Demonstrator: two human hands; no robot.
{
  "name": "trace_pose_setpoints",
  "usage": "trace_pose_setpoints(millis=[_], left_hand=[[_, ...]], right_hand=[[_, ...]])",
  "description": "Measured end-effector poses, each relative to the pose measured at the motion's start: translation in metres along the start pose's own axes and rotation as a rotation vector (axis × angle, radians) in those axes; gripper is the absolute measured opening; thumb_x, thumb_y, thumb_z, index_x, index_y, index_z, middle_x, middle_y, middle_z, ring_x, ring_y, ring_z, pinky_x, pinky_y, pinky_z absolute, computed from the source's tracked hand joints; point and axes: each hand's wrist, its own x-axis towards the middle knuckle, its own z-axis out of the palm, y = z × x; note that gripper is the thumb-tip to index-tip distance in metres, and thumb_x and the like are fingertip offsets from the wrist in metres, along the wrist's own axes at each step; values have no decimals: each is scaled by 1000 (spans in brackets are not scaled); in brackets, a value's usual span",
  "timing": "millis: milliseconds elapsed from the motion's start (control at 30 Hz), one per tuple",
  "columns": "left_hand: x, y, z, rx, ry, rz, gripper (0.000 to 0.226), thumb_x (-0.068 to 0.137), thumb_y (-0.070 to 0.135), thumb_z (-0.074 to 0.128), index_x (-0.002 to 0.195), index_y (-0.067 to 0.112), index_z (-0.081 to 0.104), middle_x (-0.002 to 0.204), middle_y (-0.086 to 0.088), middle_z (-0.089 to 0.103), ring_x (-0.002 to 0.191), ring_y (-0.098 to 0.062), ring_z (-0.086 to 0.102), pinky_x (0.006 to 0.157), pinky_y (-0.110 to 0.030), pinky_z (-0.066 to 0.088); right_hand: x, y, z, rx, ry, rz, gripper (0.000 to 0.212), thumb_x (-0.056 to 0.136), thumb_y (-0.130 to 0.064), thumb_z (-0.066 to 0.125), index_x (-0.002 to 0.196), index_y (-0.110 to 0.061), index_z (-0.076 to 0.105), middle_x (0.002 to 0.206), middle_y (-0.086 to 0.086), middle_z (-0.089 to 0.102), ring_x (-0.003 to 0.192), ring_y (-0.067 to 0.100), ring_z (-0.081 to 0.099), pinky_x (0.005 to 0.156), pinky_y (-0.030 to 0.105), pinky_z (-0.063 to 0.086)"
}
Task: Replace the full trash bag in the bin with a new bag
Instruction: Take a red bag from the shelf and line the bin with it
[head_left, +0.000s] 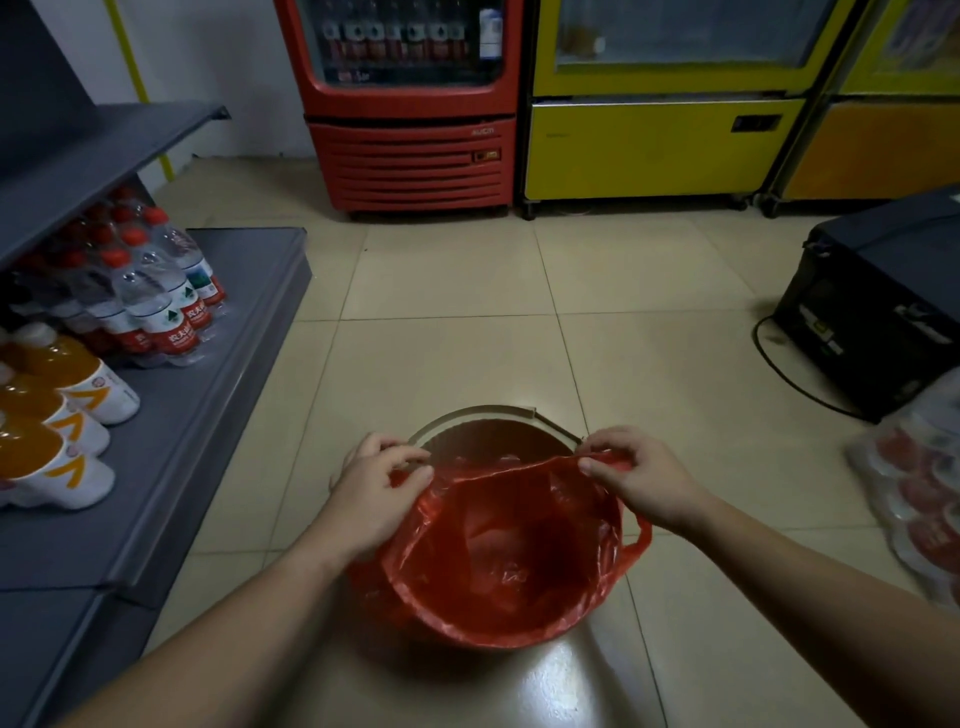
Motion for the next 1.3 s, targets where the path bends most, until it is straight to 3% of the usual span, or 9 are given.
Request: trace_pose_setpoints(millis=[100, 233, 400, 567, 667, 833, 1033, 1133, 1300], left_hand=[[5, 2, -2, 131, -92, 44, 11, 83, 48, 70, 76, 40, 72, 118, 17, 48, 117, -5, 33, 102, -40, 27], [13, 7, -4, 15, -75, 23, 19, 84, 28, 77, 66, 29, 69, 114, 6, 54, 117, -16, 49, 104, -37, 38], [25, 9, -2, -75, 53, -41, 15, 88, 20, 74, 73, 16, 72, 106, -3, 61, 97, -15, 61, 85, -22, 39], [37, 5, 1, -106, 164, -93, 17, 86, 23, 74, 70, 18, 71, 74, 7, 72, 71, -5, 63, 57, -7, 38], [38, 1, 2, -114, 173, -82, 20, 85, 19, 75, 69, 11, 69, 67, 2, 68, 63, -11, 59, 55, -10, 37], [27, -10, 12, -226, 50, -172, 20, 91, 14, 69, 74, 3, 67, 69, -13, 68, 64, -17, 56, 60, -30, 42], [30, -1, 11, -379, -59, -145, 10, 91, 23, 72, 93, 14, 75, 71, 0, 70, 61, -8, 63, 58, -16, 49], [35, 4, 13, -285, -108, -108, 1, 86, 20, 77, 85, 19, 77, 70, -6, 75, 54, -14, 67, 56, -24, 53], [49, 8, 22, -120, 26, -89, 16, 88, 18, 73, 75, 10, 71, 68, -9, 71, 56, -14, 57, 55, -23, 42]], right_hand=[[4, -8, 0, -121, -67, -6, 23, 92, -39, 64, 82, -21, 74, 102, 1, 66, 97, 15, 60, 88, 34, 50], [14, -8, -1, -149, -84, 60, 28, 89, -31, 70, 64, -20, 63, 86, 1, 67, 82, 19, 64, 75, 34, 53], [25, -9, 2, -98, -11, 48, 22, 87, -28, 71, 70, -14, 67, 92, 10, 72, 88, 24, 67, 82, 43, 57], [39, -5, 11, 8, 92, 122, 14, 87, -30, 73, 78, -20, 75, 79, -1, 75, 80, 17, 72, 73, 32, 59], [42, 0, 13, 49, 97, 142, 14, 86, -27, 75, 76, -18, 75, 77, 1, 75, 76, 18, 73, 69, 32, 60], [38, 3, 18, 78, 36, 191, 13, 88, -21, 73, 78, -14, 74, 80, 8, 76, 77, 22, 72, 71, 34, 58], [38, -7, 14, 137, -118, 149, 4, 83, -21, 78, 82, -17, 77, 82, 5, 78, 75, 14, 73, 75, 33, 61], [40, -8, 17, -13, -104, 83, 11, 82, -30, 78, 79, -20, 78, 77, -1, 77, 75, 12, 73, 71, 29, 59], [49, -5, 24, -49, 11, 80, 20, 88, -31, 72, 73, -18, 73, 72, -2, 75, 70, 12, 70, 66, 29, 56]])
